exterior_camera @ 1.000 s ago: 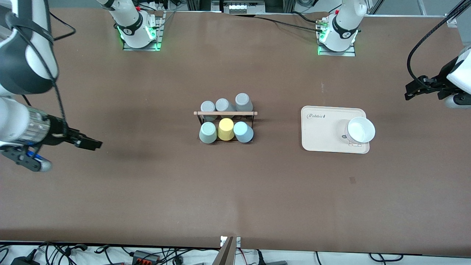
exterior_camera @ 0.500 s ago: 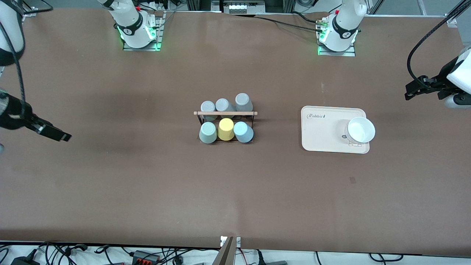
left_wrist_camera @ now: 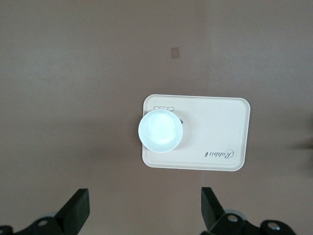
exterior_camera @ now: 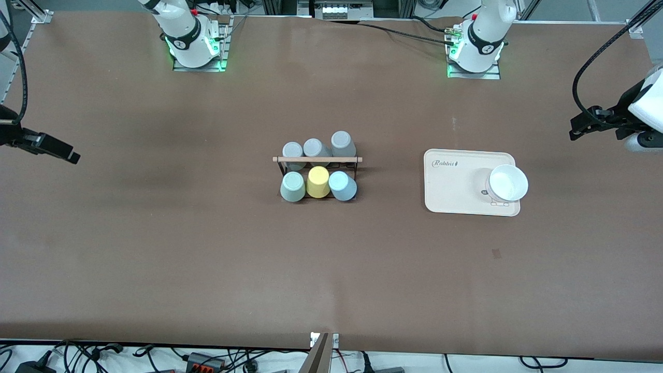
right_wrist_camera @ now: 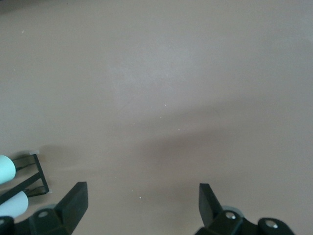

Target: Hang scattered cups on rack with three cups

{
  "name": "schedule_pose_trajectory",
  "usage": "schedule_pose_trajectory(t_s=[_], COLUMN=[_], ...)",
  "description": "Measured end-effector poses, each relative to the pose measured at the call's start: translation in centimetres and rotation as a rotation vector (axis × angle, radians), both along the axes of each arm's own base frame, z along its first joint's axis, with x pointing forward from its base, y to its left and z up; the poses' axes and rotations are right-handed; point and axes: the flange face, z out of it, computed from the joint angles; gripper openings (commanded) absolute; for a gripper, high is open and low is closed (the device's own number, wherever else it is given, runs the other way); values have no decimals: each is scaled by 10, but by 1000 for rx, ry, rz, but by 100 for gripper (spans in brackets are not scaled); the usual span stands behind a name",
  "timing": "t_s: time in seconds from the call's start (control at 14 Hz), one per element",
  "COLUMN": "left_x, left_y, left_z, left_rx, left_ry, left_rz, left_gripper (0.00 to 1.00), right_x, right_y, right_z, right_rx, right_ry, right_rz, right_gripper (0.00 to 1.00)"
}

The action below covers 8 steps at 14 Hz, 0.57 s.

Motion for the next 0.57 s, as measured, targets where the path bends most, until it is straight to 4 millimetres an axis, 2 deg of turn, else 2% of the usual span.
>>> schedule_pose_trajectory(t_s=[0.36, 0.57], left_x=[-8, -9], left_y=[-21, -25], left_z=[6, 10], left_rx=[-59, -68], left_ry=[16, 11], left_rz=[-13, -16], left_gripper=[100, 100], right_x=[-11, -11], right_y=[-3, 4], right_z=[3, 1], right_rx=[-84, -95], right_ry=[2, 5], right_rz=[28, 47], right_gripper=[100, 100])
